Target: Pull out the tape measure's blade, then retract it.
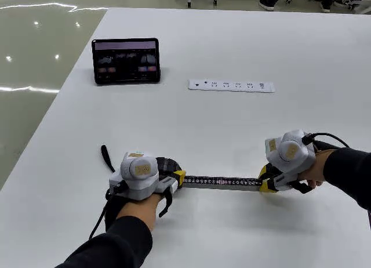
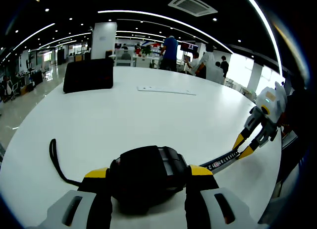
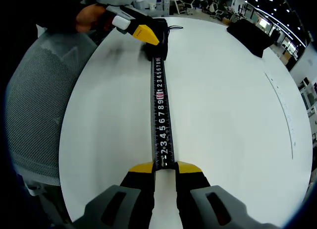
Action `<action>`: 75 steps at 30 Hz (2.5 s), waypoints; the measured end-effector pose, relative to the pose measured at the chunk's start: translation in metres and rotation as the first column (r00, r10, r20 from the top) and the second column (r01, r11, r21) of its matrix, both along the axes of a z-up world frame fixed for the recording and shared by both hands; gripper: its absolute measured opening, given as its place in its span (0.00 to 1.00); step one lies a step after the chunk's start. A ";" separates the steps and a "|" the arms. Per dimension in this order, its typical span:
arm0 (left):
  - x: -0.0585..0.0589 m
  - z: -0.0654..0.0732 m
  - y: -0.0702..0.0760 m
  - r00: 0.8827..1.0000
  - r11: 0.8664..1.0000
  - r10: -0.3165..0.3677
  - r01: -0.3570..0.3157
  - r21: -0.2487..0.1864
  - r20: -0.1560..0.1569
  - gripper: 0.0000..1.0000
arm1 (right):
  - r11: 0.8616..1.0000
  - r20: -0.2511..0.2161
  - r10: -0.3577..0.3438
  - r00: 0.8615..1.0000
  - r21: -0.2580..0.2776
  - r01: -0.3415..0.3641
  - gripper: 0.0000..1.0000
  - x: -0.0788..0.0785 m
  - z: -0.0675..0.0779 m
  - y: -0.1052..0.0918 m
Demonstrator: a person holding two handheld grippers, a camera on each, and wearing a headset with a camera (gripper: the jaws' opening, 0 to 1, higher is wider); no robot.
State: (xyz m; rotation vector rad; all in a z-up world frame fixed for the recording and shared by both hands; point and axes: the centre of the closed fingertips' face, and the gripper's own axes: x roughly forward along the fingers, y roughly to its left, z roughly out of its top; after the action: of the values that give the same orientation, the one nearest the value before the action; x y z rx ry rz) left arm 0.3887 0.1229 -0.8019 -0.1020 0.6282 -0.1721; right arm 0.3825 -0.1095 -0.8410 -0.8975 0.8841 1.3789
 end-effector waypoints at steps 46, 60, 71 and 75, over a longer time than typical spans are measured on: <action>0.000 -0.001 0.000 1.000 1.000 -0.007 0.007 -0.014 -0.002 0.55 | 0.998 -0.012 -0.027 1.000 0.058 0.028 0.11 -0.001 -0.001 0.033; 0.000 -0.001 0.000 1.000 1.000 -0.010 0.009 -0.019 -0.002 0.55 | 0.998 -0.005 -0.005 1.000 0.068 0.005 0.11 -0.001 0.001 0.041; 0.000 0.000 0.000 1.000 1.000 -0.010 0.010 -0.024 -0.001 0.55 | 0.998 -0.004 0.017 1.000 0.065 -0.017 0.12 -0.002 0.000 0.044; 0.000 0.000 0.000 1.000 1.000 -0.011 0.011 -0.024 -0.001 0.55 | 0.997 0.000 0.029 1.000 0.065 -0.029 0.12 -0.002 0.000 0.046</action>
State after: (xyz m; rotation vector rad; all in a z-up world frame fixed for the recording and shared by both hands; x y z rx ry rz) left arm 0.3885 0.1227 -0.8020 -0.1218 0.6282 -0.1904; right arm 0.3800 -0.0636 -0.8407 -0.8626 0.8253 1.4254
